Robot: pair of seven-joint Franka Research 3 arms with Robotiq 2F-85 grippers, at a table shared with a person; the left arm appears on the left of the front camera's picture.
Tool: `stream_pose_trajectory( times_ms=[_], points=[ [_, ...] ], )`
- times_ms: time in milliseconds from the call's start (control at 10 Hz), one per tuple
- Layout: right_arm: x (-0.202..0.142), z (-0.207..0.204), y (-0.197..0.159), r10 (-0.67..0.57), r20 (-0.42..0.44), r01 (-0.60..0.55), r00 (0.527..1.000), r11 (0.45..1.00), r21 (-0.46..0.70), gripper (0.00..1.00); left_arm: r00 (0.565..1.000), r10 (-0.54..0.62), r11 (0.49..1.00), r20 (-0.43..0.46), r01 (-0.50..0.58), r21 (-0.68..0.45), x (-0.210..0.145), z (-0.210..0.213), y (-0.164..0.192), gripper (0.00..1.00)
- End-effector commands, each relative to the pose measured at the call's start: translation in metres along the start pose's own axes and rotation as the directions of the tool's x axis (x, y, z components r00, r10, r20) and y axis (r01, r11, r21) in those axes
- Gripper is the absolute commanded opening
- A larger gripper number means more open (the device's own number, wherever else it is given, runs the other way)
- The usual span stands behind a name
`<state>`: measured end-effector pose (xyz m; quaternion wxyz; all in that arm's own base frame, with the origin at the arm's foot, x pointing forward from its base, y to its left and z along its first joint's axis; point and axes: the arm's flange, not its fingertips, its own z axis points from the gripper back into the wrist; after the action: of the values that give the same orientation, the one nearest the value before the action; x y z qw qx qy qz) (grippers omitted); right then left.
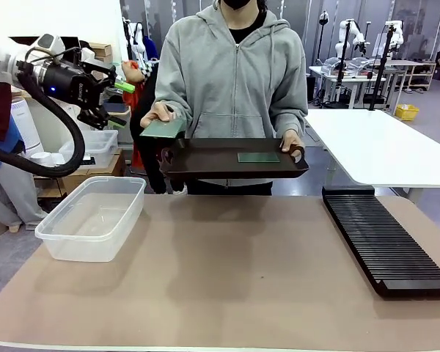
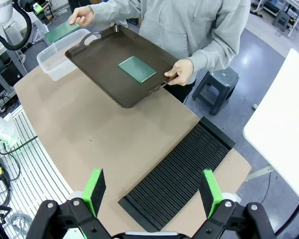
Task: Sort PCBs into racks and boxes based on the side picked up.
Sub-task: Pick up the Blank PCB handed by the Human.
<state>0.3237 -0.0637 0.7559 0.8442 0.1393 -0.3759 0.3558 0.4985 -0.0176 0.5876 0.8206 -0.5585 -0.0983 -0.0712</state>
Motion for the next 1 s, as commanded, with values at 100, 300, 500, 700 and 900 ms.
stream_pose_trajectory(
  times_ms=[100, 300, 500, 700, 900],
  points=[
    [0.000, -0.001, 0.001, 0.001, -0.001, -0.001, 1.000, 1.000, 0.002, 1.00, 1.000, 0.016, 0.994, 0.025, -0.013, -0.104, -0.003, -0.014, 0.017, 1.00],
    [0.000, -0.001, 0.001, 0.001, -0.001, -0.001, 1.000, 1.000, 0.002, 1.00, 1.000, 0.011, 0.993, 0.008, -0.010, -0.120, -0.002, -0.024, 0.030, 1.00],
    [0.000, -0.001, 0.001, 0.001, -0.001, -0.001, 1.000, 1.000, 0.002, 1.00, 1.000, 0.020, 0.992, -0.003, -0.020, -0.127, -0.002, -0.032, 0.038, 1.00],
    [0.000, -0.001, 0.001, 0.001, -0.001, -0.001, 1.000, 1.000, 0.002, 1.00, 0.999, 0.033, 0.987, 0.000, -0.033, -0.157, 0.003, -0.043, 0.040, 1.00],
    [0.000, -0.001, 0.001, 0.001, -0.001, -0.001, 1.000, 1.000, 0.002, 1.00, 0.999, 0.051, 0.979, -0.009, -0.051, -0.197, 0.009, -0.045, 0.043, 0.89]
  ],
)
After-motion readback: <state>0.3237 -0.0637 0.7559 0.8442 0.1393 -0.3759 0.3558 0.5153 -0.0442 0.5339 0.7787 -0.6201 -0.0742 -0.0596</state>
